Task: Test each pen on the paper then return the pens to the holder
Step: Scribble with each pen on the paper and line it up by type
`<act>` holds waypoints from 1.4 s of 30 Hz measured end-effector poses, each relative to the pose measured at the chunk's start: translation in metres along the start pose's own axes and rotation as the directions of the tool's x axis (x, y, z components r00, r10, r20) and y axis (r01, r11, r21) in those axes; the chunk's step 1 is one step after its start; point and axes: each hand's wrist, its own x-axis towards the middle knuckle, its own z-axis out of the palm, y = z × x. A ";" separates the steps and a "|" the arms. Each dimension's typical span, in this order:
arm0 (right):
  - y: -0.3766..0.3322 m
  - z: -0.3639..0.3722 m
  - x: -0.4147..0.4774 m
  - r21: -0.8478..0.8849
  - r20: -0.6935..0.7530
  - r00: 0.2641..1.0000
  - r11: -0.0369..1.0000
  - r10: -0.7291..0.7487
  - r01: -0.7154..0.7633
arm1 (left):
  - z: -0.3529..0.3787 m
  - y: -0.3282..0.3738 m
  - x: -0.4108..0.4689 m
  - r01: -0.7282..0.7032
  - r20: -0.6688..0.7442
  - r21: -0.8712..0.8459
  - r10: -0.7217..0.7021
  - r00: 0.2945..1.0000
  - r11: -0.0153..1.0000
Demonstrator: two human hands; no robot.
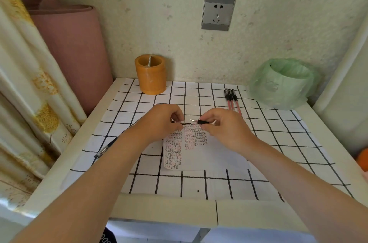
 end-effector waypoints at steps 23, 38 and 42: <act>-0.010 0.007 -0.008 -0.675 0.089 0.973 0.705 -0.214 0.217 | 0.023 0.030 -0.006 0.117 0.123 -0.312 -0.082 0.989 0.943; -0.010 0.010 -0.005 -0.582 -0.054 0.983 0.805 -0.175 0.112 | 0.013 0.038 -0.007 0.296 0.258 -0.503 -0.186 0.948 0.812; -0.003 0.009 -0.003 -0.394 0.112 0.971 0.888 -0.209 0.237 | 0.011 0.030 -0.004 0.282 0.119 -0.469 -0.256 0.959 0.837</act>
